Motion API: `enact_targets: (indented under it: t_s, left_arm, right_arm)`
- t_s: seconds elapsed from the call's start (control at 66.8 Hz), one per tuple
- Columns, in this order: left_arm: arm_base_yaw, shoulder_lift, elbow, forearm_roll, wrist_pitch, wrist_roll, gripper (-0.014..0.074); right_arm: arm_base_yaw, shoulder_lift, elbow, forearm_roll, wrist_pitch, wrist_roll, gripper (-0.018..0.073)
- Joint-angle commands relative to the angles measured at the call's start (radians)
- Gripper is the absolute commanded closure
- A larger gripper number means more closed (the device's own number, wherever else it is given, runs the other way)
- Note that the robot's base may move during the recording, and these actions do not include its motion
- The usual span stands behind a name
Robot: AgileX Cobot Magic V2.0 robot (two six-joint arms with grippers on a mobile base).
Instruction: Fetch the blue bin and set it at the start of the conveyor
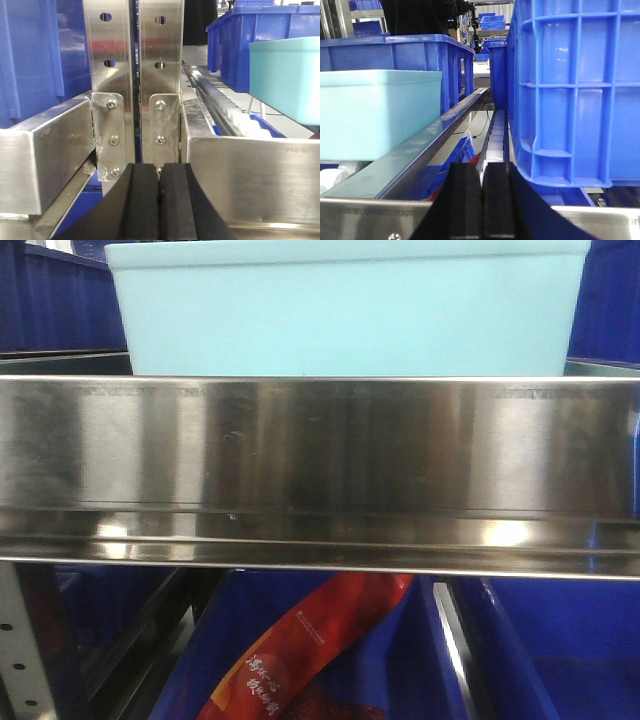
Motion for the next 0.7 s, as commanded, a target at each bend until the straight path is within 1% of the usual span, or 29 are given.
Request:
enact_targets:
  t_s: [0.0,0.105,0.314,0.509,0.599,0.614,0.689]
  left_arm:
    - [0.002,-0.004,-0.003,-0.004,-0.017,0.003,0.0707]
    - [0.002,-0.004,-0.003,-0.004,-0.017,0.003,0.0707]
    - [0.002,-0.004,-0.003,0.001,-0.069,0.003,0.0707]
    - [0.002,-0.004,-0.003,0.001,-0.071,0.003,0.0707]
    - [0.002,-0.004,-0.003,0.001,-0.09,0.003,0.0707]
    - [0.002,-0.004,-0.003,0.001,-0.109,0.003,0.0707]
    - [0.002,-0.004,-0.003,0.001,-0.134,0.003,0.0707]
  right_arm:
    - [0.0,-0.003,-0.004,0.001,-0.019,-0.009,0.0721]
    - [0.0,-0.003,-0.004,0.001,-0.019,-0.009,0.0721]
    - [0.0,-0.003,-0.004,0.001,-0.019,-0.009,0.0721]
    - [0.0,-0.003,-0.004,0.001,-0.019,-0.009,0.0721]
    - [0.0,-0.003,-0.004,0.001,-0.035,-0.009,0.0721]
    - [0.0,-0.003,-0.004,0.001,-0.035,-0.009,0.0721]
    - [0.0,-0.003,-0.004,0.001,-0.052,-0.009,0.0721]
